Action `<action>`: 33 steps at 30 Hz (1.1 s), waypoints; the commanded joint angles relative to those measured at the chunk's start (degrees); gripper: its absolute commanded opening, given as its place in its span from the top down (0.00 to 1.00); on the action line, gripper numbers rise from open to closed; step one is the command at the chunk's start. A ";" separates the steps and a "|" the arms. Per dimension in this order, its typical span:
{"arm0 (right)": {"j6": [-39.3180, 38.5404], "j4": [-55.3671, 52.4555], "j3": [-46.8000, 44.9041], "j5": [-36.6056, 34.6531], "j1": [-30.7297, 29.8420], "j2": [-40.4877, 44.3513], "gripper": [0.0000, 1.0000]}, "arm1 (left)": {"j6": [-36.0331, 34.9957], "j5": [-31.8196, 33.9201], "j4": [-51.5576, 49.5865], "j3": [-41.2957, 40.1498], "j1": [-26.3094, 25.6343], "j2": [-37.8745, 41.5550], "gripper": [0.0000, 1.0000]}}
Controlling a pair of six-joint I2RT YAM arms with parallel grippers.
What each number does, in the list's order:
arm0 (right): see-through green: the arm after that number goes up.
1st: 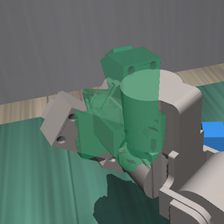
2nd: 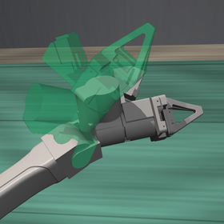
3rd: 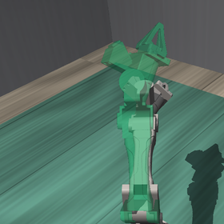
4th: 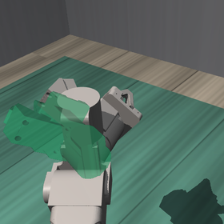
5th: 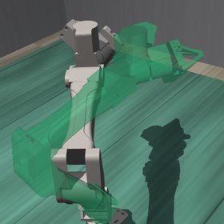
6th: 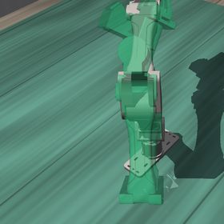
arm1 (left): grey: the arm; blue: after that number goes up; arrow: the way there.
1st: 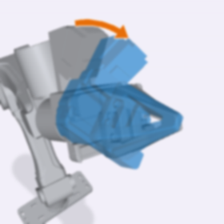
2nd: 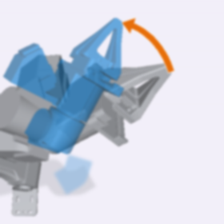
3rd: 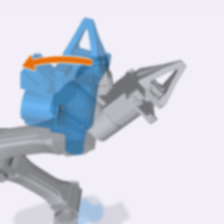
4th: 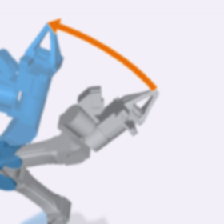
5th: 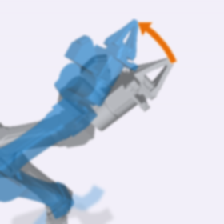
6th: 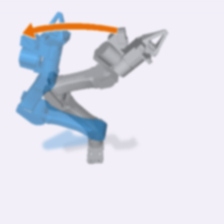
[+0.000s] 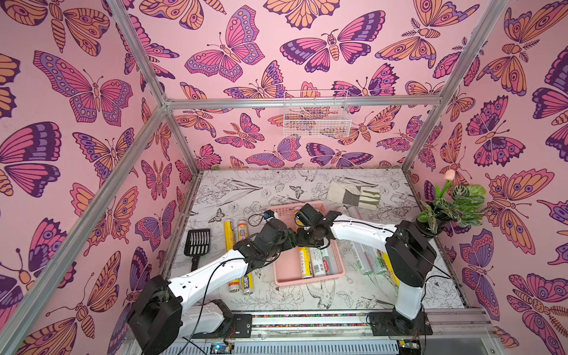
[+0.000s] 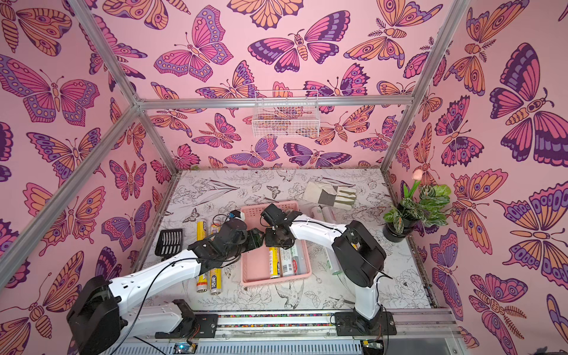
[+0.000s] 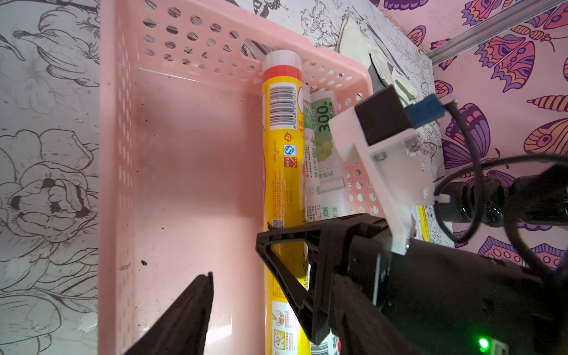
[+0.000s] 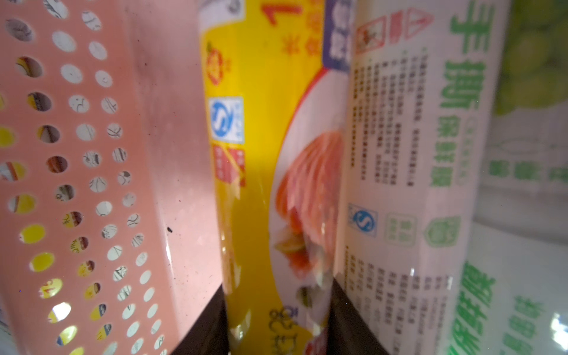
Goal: Put the plastic wrap into the basket
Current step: Place the plastic wrap in the basket.
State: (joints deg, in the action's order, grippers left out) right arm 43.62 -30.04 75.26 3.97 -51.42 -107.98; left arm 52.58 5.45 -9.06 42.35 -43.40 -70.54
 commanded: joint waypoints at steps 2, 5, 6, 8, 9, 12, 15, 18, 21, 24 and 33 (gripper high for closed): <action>-0.35 -2.62 0.48 -4.11 -0.25 2.60 0.52 | -0.56 -2.26 -0.61 1.07 -0.11 -0.83 0.32; -0.61 -2.83 0.40 -5.04 -0.29 3.06 0.52 | -0.55 -2.34 -0.64 1.24 -0.11 -0.99 0.32; -0.71 -2.94 0.39 -5.41 -0.27 3.22 0.52 | -0.57 -2.37 -0.67 1.31 -0.11 -1.09 0.32; -0.89 -3.31 0.34 -5.96 -0.42 3.39 0.52 | -0.63 -2.46 -0.65 1.42 -0.11 -1.27 0.32; -0.92 -3.51 0.41 -6.32 -0.47 3.47 0.51 | -0.64 -2.54 -0.66 1.47 -0.11 -1.35 0.32; -1.18 -4.06 0.41 -6.85 -0.54 3.48 0.50 | -0.70 -2.73 -0.70 1.60 -0.11 -1.66 0.32; -1.25 -4.20 0.19 -7.18 -0.58 3.65 0.50 | -0.63 -2.77 -0.62 1.73 -0.11 -1.79 0.32; -1.25 -4.17 -0.06 -7.61 -0.64 4.13 0.50 | -0.63 -2.89 -0.63 1.79 -0.11 -1.79 0.32; -0.99 -3.27 -1.09 -8.78 -0.67 6.12 0.50 | -0.70 -2.99 -0.57 1.86 -0.11 -1.82 0.32; -0.36 0.08 -4.31 -10.59 -0.66 10.56 0.51 | -0.89 -3.37 -0.22 2.25 -0.02 -3.73 0.33; 0.86 4.43 -16.48 -27.08 0.70 30.18 0.53 | -1.23 -7.55 -0.78 6.30 0.31 -13.04 0.36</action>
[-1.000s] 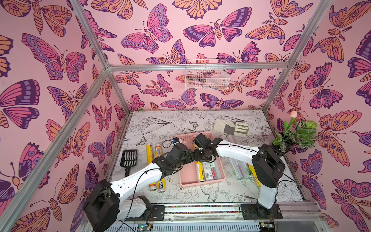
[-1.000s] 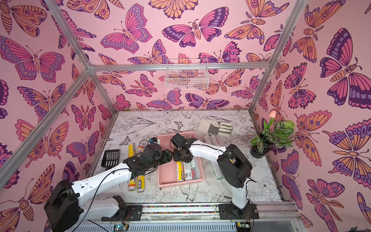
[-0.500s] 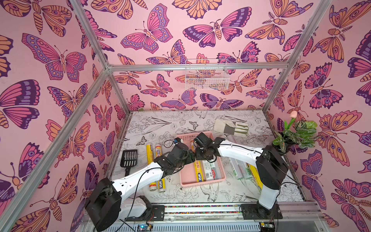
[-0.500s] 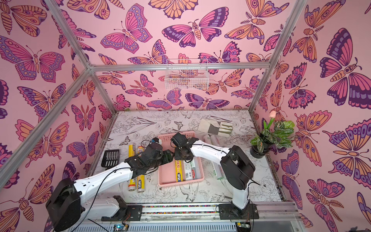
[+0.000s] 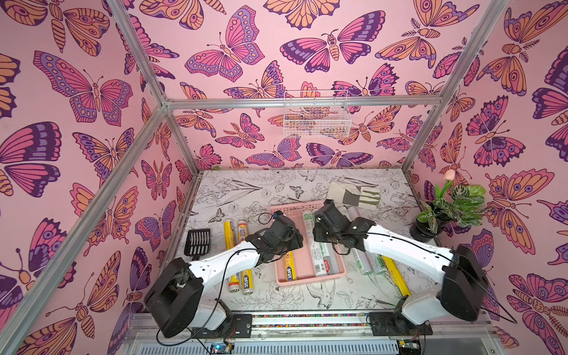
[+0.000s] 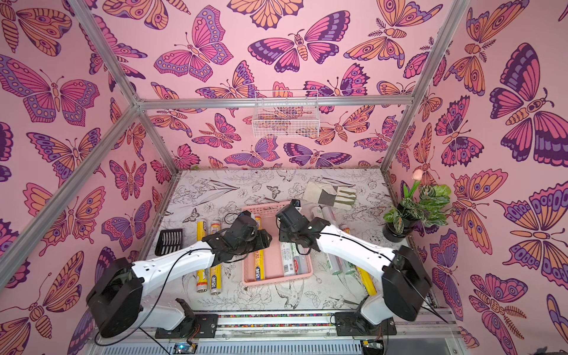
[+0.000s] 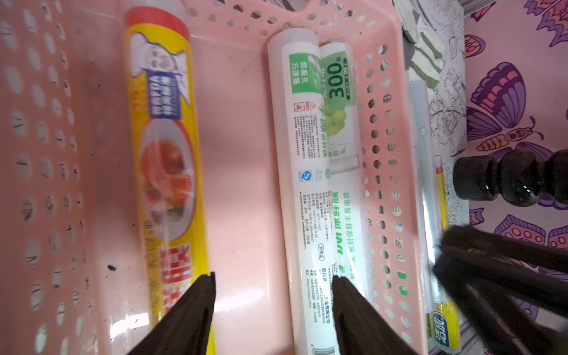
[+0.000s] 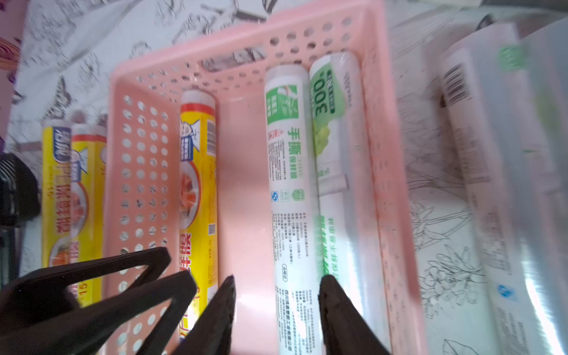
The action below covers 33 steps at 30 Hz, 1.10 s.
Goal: Put the plastic wrap into the basket
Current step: Place the plastic wrap in the basket, then pick up the plastic wrap from the center of the board.
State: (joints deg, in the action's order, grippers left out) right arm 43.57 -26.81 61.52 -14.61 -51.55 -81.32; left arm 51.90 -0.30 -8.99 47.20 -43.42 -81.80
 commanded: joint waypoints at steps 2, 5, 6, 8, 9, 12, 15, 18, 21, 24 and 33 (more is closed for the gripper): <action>0.46 2.20 -5.59 -10.22 2.42 7.80 0.54 | -0.90 -3.40 -1.02 2.63 0.36 -3.64 0.38; -0.21 2.44 -9.47 -11.98 5.82 14.22 0.53 | -1.48 -5.74 -1.04 4.48 0.34 -6.40 0.39; -0.69 2.62 -10.77 -11.93 7.56 16.64 0.53 | -1.55 -5.86 -1.77 5.16 0.31 -7.49 0.39; -2.11 2.54 -12.36 -11.54 10.01 19.67 0.53 | -1.50 -5.44 -4.13 6.61 0.40 -9.20 0.39; -2.81 1.29 -12.77 -11.89 11.42 21.08 0.52 | -1.37 -5.02 -5.25 7.08 0.35 -9.77 0.39; -4.05 -1.90 -14.38 -11.08 17.06 24.23 0.48 | -0.60 -2.11 -8.29 7.29 0.35 -10.37 0.37; -7.36 -2.32 -16.32 -3.91 22.97 24.80 0.47 | -0.29 0.21 -10.64 6.94 0.44 -10.73 0.37; -10.36 -4.88 -16.45 5.35 28.47 21.23 0.48 | -1.05 0.99 -11.92 7.03 0.44 -11.32 0.37; -13.99 -7.59 -15.19 11.58 30.75 15.04 0.49 | -1.36 1.05 -12.69 7.11 0.49 -11.89 0.37; -16.97 -12.23 -12.02 13.10 30.92 8.56 0.51 | -1.46 1.36 -13.28 7.12 0.44 -11.90 0.37; -21.05 -14.63 -7.28 12.31 30.98 -2.29 0.50 | -2.07 3.51 -15.16 7.20 0.54 -10.97 0.37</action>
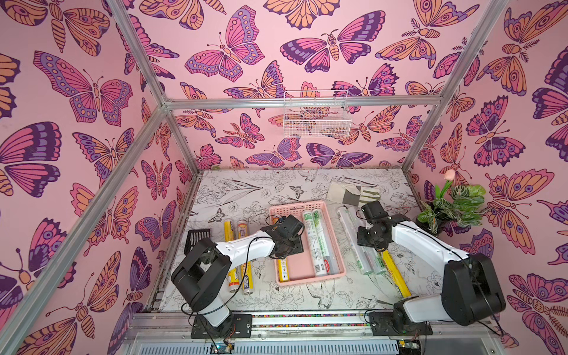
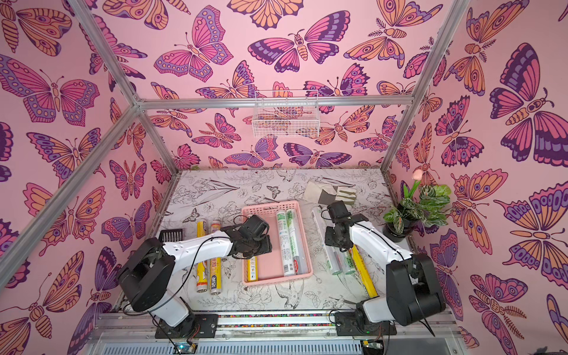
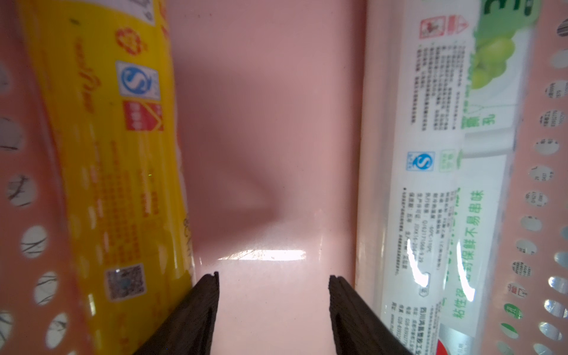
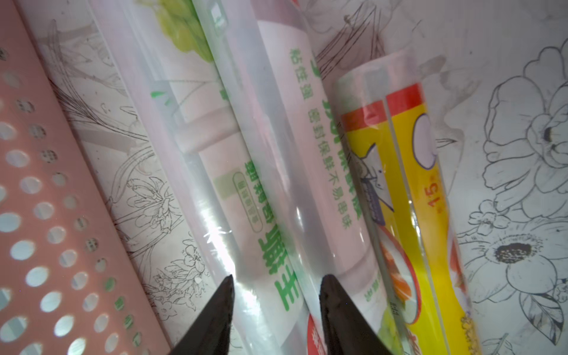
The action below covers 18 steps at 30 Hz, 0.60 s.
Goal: Put the plastic wrap into the basket
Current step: Pick up the plastic wrap from the center of the board.
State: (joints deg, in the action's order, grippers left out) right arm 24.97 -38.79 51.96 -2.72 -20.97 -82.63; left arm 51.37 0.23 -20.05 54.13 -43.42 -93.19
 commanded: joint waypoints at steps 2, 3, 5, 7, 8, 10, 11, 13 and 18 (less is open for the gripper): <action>-2.80 -2.70 3.06 0.46 0.32 -2.10 0.50 | -1.63 2.65 -4.23 0.36 0.53 0.47 0.37; -3.05 -2.77 3.58 0.75 0.32 -2.71 0.50 | -1.79 2.33 -4.20 0.51 0.53 0.55 0.37; -3.34 -2.49 4.26 1.71 0.28 -3.66 0.50 | -2.17 1.40 -4.22 1.16 0.46 0.48 0.37; -3.65 -1.99 4.80 2.79 0.27 -4.71 0.49 | -2.93 0.25 -4.21 2.19 0.53 0.26 0.36; -3.83 -1.84 5.11 3.23 0.15 -5.18 0.49 | -3.18 -0.19 -4.22 2.67 0.52 0.20 0.36; -4.20 -1.53 5.70 3.49 0.12 -6.36 0.49 | -3.46 -0.71 -4.20 3.40 0.44 0.12 0.36; -4.40 -1.57 6.07 3.35 0.08 -6.89 0.49 | -3.56 -0.92 -4.21 3.69 0.44 0.16 0.36; -4.81 -1.38 6.69 3.24 -0.10 -8.76 0.49 | -3.61 -1.25 -4.10 4.21 0.44 0.30 0.35; -5.46 -1.44 8.31 2.73 -0.64 -11.34 0.48 | -5.01 -3.14 -3.79 6.01 0.28 1.26 0.34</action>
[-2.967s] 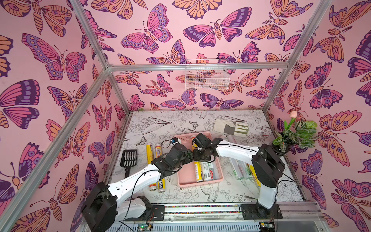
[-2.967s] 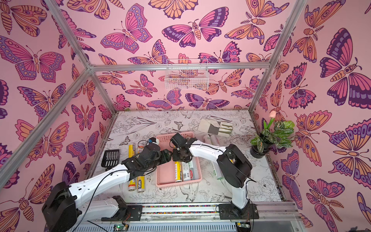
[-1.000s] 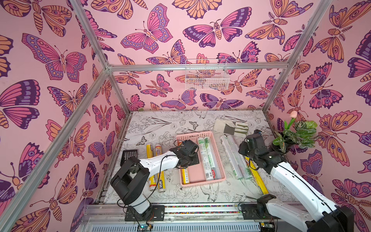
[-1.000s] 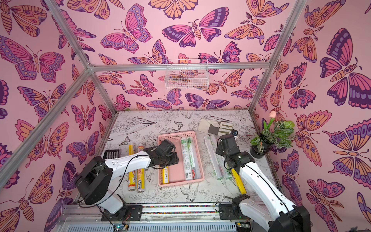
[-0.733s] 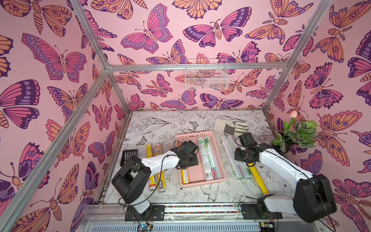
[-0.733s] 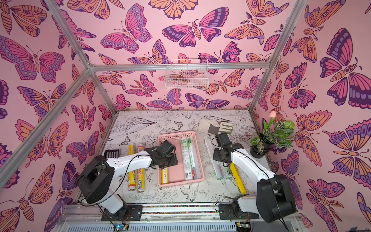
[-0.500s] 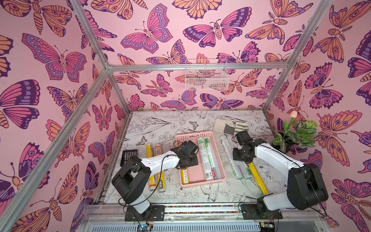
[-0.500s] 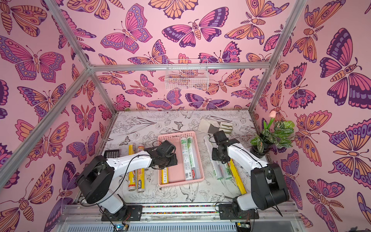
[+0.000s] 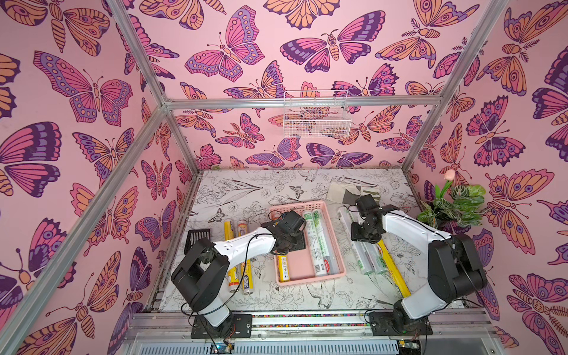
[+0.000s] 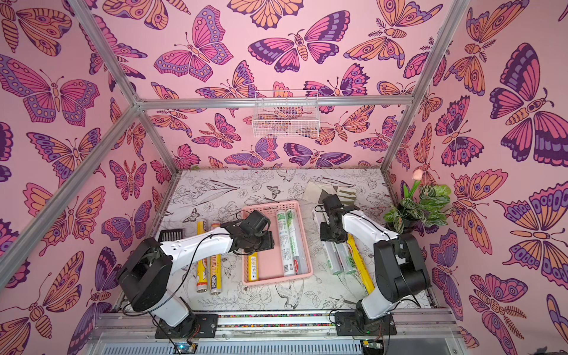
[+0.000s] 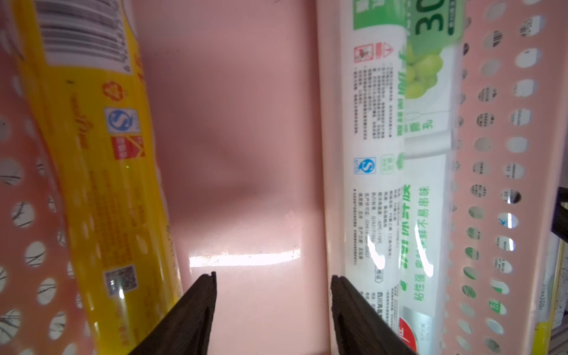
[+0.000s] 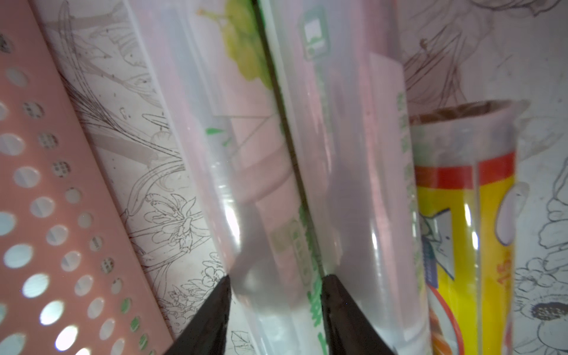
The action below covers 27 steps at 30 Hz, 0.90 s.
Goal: Put the plastic wrap into the basket
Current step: Pick up the plastic wrap from the center of the board.
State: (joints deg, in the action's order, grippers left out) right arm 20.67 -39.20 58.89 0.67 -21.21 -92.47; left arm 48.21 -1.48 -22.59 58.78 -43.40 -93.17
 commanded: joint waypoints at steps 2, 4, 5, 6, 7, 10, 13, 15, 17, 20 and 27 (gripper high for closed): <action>-1.33 -0.77 1.74 -0.83 -0.73 -2.31 0.48 | -2.38 -2.45 -0.50 2.29 0.08 1.71 0.34; -1.42 -0.55 2.00 -1.17 -1.02 -3.28 0.48 | -3.23 -3.95 0.76 3.61 -0.28 1.91 0.34; -1.50 -0.47 2.10 -1.19 -1.11 -3.81 0.48 | -3.73 -4.69 1.17 4.61 -0.64 1.68 0.34; -1.60 -0.44 2.26 -1.28 -1.24 -4.23 0.48 | -4.20 -5.43 1.78 5.39 -0.95 1.55 0.34; -1.66 -0.40 2.45 -1.37 -1.44 -4.60 0.48 | -4.79 -6.11 2.37 6.31 -1.45 1.25 0.34; -1.77 0.21 2.61 -1.20 -2.06 -5.76 0.48 | -5.36 -7.49 3.54 8.46 -2.53 -0.20 0.33; -2.08 0.34 2.93 -1.53 -2.42 -6.64 0.46 | -5.28 -8.27 4.12 9.61 -3.42 -1.68 0.33; -2.33 0.36 3.06 -1.74 -2.53 -7.03 0.45 | -4.98 -8.62 4.62 9.63 -3.70 -2.23 0.34; -2.47 0.76 3.02 -1.84 -2.61 -7.31 0.44 | -4.71 -8.78 4.90 9.47 -3.84 -2.51 0.33; -2.49 1.08 3.07 -1.86 -2.63 -7.76 0.43 | -4.52 -8.64 5.01 9.12 -3.91 -2.32 0.33; -2.01 2.08 2.93 -1.51 -2.88 -8.39 0.45 | -4.51 -8.37 5.27 8.86 -3.89 -1.96 0.33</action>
State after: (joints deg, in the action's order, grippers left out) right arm 18.98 -37.45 61.80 -0.78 -23.64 -99.85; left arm 44.12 -9.47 -17.72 68.23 -47.18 -94.96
